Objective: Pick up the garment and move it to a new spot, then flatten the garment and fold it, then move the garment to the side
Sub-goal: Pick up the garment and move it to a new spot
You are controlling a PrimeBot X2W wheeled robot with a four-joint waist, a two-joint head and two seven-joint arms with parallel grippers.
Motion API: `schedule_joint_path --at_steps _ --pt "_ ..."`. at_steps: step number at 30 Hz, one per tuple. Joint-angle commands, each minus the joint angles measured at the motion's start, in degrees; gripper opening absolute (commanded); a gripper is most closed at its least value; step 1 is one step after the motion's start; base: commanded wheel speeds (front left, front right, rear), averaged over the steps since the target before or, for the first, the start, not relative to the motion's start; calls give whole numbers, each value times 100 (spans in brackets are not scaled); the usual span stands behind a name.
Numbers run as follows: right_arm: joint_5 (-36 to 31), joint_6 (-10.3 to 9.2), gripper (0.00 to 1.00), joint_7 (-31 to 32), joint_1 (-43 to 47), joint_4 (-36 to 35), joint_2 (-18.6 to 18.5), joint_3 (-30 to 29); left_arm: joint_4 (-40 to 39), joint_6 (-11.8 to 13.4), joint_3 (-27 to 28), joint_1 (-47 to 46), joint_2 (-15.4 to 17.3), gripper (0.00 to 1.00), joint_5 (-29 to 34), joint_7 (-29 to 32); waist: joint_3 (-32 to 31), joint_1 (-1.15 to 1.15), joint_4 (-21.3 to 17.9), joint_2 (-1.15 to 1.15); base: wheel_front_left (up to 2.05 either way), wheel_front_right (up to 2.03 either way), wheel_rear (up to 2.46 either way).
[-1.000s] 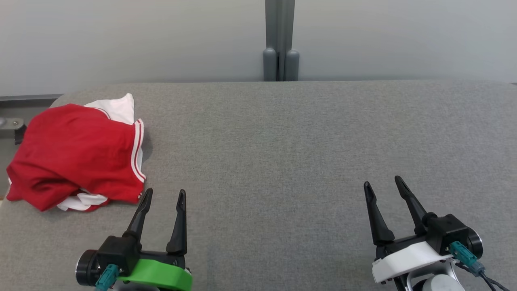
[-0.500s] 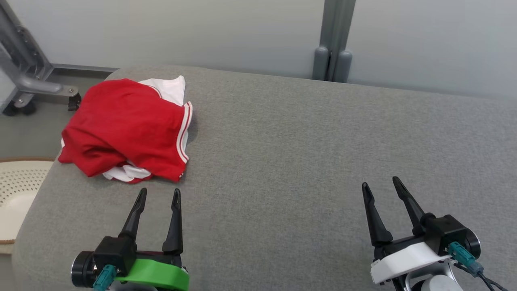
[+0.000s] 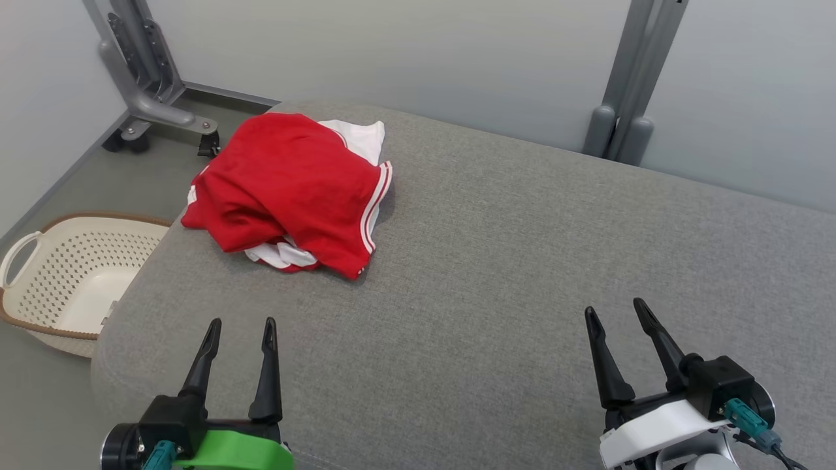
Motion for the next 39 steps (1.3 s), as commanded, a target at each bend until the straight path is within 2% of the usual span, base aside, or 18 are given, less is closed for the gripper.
schedule_joint_path --at_steps 1,13,27,33,39 --pt "32 0 100 -18 67 13 -20 11 -3 -10 40 90 28 100 40 -4 -107 0 180 0 0 0 0" --pt "96 -1 100 -18 128 0 -21 53 -39 -45 201 182 28 100 112 -4 -170 0 417 0 0 0 0" --pt "54 -1 100 -18 120 -9 -21 65 -108 -98 236 150 27 100 202 -4 -70 0 346 0 0 0 0" --pt "-91 -1 100 -17 14 -6 -22 44 -62 -152 376 -233 27 100 197 -4 162 0 247 0 0 0 0" --pt "-364 -1 100 -18 -271 -36 -22 39 -68 -243 680 -1084 123 100 246 -4 713 0 57 0 0 0 0"
